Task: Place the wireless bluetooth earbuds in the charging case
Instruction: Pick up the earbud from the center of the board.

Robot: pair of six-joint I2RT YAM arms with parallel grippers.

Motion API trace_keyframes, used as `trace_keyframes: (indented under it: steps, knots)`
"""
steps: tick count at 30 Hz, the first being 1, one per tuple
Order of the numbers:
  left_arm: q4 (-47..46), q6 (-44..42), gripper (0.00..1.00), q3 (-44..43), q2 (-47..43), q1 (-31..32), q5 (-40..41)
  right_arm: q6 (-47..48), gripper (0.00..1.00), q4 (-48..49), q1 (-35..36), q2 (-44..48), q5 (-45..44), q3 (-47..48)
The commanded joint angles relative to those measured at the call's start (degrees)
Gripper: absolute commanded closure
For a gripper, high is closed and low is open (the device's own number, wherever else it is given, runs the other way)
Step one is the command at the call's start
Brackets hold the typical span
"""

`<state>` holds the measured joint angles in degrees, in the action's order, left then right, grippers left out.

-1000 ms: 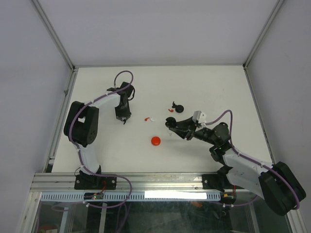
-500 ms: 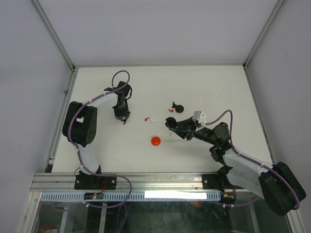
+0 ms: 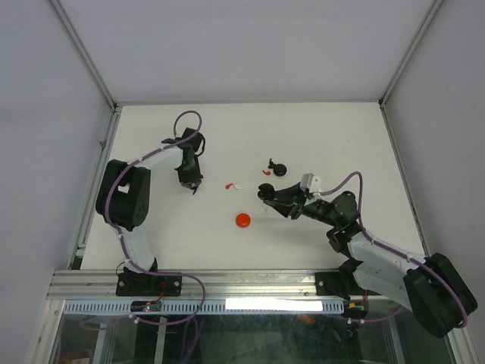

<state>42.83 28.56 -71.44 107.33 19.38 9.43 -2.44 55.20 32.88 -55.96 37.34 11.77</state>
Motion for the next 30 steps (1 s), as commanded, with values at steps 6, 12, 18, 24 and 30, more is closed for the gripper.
trace_keyframes:
  steps: [6, 12, 18, 24, 30]
  knots:
    - [-4.0, 1.9, 0.85, 4.8, -5.9, -0.4, -3.5, 1.9, 1.0, 0.1, 0.3, 0.9, -0.1, 2.1]
    - [-9.2, 2.9, 0.9, 7.8, -10.9, -0.4, -6.8, 2.8, 1.0, -1.2, 0.3, 0.7, -0.8, 3.0]
    - [-15.3, 3.3, 0.94, 10.9, -19.7, -0.5, -10.9, 4.2, 1.0, -0.2, 0.7, -1.2, -0.6, 4.2]
    - [-23.2, 4.4, 0.96, 14.7, -30.9, -0.2, -16.6, 4.6, 1.0, 1.4, 1.8, -3.5, -2.8, 6.5]
    - [-33.6, 7.3, 0.97, 19.4, -39.7, 2.2, -20.9, 5.1, 1.0, 6.5, 4.4, -8.0, -7.4, 8.3]
